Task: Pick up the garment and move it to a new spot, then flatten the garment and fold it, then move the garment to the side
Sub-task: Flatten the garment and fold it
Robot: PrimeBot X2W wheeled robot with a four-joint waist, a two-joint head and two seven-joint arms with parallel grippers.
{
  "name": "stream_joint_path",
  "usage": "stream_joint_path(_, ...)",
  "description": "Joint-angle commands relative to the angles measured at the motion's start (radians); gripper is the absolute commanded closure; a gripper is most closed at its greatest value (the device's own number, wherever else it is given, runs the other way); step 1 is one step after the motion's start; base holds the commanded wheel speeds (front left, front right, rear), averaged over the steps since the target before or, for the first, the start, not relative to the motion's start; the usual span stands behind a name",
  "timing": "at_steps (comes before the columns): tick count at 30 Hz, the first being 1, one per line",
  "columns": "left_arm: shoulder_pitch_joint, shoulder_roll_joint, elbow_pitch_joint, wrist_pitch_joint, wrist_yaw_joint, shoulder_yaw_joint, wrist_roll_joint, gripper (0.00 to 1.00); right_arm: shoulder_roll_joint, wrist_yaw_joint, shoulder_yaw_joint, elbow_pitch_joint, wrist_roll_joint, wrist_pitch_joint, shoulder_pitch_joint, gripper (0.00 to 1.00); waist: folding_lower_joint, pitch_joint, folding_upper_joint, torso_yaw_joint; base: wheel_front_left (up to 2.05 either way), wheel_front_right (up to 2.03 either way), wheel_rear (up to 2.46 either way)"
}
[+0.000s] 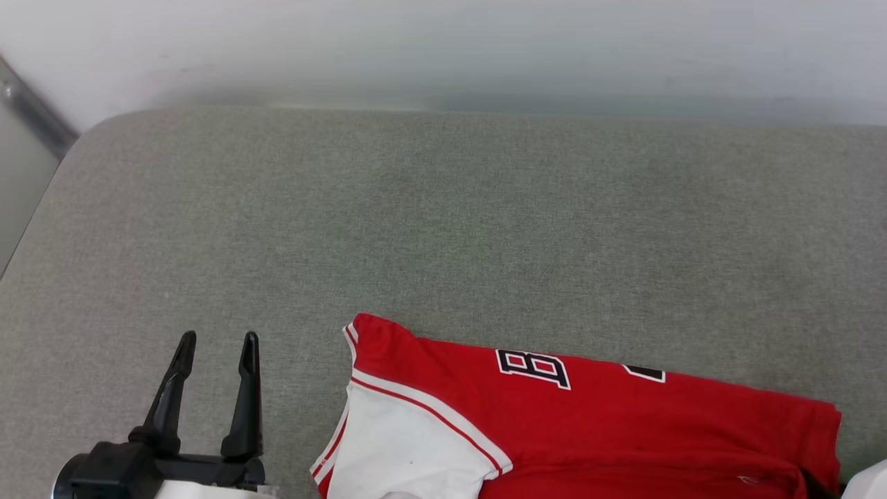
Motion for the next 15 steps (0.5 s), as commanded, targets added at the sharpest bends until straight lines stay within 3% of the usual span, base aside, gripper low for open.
stream_joint_path(1,-0.018,-0.006,0.002,-0.002,-0.005,0.003,0.005,0.0,0.009,0.0,0.018,0.025,0.004,0.0,-0.005,0.0,0.0,0.011,0.0,0.007,0.0,0.0,0.0)
stream_joint_path(10,-0.037,-0.008,0.015,-0.002,-0.009,0.001,0.013,0.0,0.039,0.006,0.165,0.117,0.06,-0.006,0.0,0.0,0.0,0.031,0.0,0.026,0.0,0.0,0.0)
stream_joint_path(12,-0.035,-0.002,0.018,-0.002,-0.009,-0.003,0.009,0.0,0.039,0.006,0.173,0.131,0.062,-0.013,0.003,0.78,0.0,0.027,0.0,0.027,0.0,0.0,0.0)
stream_joint_path(13,-0.034,-0.001,0.02,-0.002,-0.01,-0.004,0.007,0.0,0.036,0.006,0.167,0.133,0.058,-0.024,0.0,1.0,0.0,0.023,0.0,0.027,0.0,0.0,0.0)
stream_joint_path(15,-0.029,0.004,0.023,-0.002,-0.01,-0.006,0.006,0.0,0.022,0.006,0.149,0.134,0.045,-0.048,-0.008,1.0,0.0,0.015,0.0,0.026,0.0,0.0,0.0)
